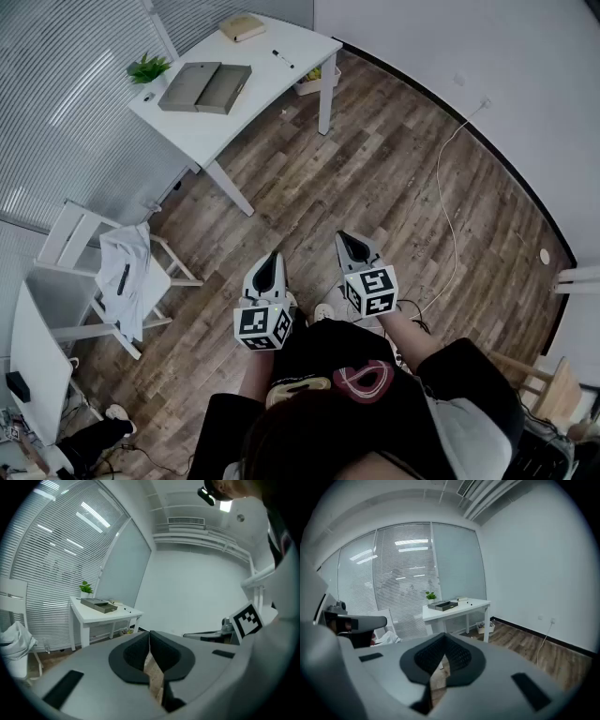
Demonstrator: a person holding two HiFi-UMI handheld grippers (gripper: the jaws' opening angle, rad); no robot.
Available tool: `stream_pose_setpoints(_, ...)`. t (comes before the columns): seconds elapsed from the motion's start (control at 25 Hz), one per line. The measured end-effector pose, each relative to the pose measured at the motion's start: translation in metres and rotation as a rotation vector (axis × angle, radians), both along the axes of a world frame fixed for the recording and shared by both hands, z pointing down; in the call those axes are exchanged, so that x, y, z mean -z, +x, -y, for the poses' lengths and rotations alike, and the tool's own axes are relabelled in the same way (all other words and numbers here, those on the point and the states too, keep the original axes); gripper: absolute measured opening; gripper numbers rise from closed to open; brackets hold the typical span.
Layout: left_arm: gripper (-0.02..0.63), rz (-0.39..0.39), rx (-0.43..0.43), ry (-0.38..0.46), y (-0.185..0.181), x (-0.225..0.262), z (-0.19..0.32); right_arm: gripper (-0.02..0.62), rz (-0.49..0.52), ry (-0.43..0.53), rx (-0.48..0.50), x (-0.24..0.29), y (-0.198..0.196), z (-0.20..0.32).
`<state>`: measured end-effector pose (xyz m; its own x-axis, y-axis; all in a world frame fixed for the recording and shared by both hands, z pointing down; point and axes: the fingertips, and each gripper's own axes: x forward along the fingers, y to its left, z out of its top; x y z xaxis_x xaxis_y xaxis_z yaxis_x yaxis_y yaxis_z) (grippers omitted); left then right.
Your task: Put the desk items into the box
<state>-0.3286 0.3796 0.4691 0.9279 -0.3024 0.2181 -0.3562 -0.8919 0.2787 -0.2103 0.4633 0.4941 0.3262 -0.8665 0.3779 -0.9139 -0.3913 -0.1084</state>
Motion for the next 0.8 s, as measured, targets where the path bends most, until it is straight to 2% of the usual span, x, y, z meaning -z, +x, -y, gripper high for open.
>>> stream_pose_setpoints(0.28,0.02,-0.014,-0.036,0.006,0.0,0.006,0.032,0.008,-0.013,0.024,-0.037,0.011,0.0,0.034)
stream_pose_setpoints(0.6,0.02,-0.03,-0.092,0.014,0.004,0.003,0.087,0.009,0.012,0.091,-0.173,0.017,0.013,0.069)
stream_pose_setpoints(0.8,0.02,-0.009,-0.129,0.015,0.01,0.0,0.104,0.009,0.031,0.09,-0.193,0.011,0.014,0.08)
